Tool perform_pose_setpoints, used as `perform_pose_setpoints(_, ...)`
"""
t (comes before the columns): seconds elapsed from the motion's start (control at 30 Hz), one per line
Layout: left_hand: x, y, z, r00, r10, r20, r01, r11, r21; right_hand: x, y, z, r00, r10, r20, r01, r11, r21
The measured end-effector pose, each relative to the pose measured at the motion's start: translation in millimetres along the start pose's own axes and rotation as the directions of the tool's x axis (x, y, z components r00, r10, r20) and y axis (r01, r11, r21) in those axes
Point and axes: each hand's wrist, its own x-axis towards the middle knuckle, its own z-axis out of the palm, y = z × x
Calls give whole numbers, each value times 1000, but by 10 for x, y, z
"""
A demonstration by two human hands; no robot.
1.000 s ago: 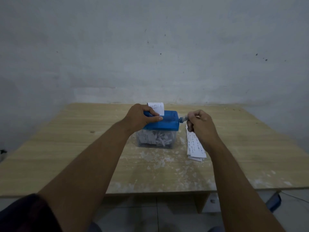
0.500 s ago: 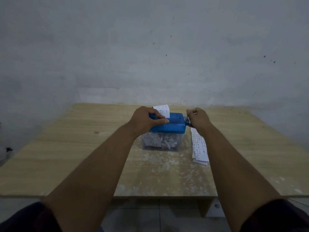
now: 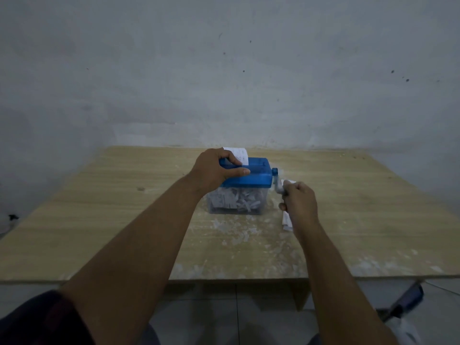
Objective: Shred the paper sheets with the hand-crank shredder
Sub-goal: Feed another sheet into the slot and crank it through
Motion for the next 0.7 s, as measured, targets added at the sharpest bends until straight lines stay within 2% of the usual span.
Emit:
perform_pose_setpoints(0.1,-2,5,-13,1000,-8,6,8,1000,21,-23,-359,-70,998,-67,21,65,995,73)
perform_pose_setpoints(0.23,12,2,-43,999,-1,33,-1,999,47,158,-644,-136,987,-124,99,135,985,-112)
perform_pose_setpoints(0.4,19,-10,-50,999,1,45,-3,999,33,533,-803,22,971,-181,155,212,954,-210)
perform_pose_setpoints(0.5,18,-25,-43,999,8,36,-9,999,37,787,-703,178,982,-92,163,128,966,-225)
perform_pose_setpoints(0.63,11,-45,-19,1000,1,16,-2,999,53,902,-271,270,978,74,196,8,921,-390)
perform_pose_setpoints(0.7,2,-55,-5,1000,12,5,-12,998,57,822,-43,249,976,124,180,-57,939,-340)
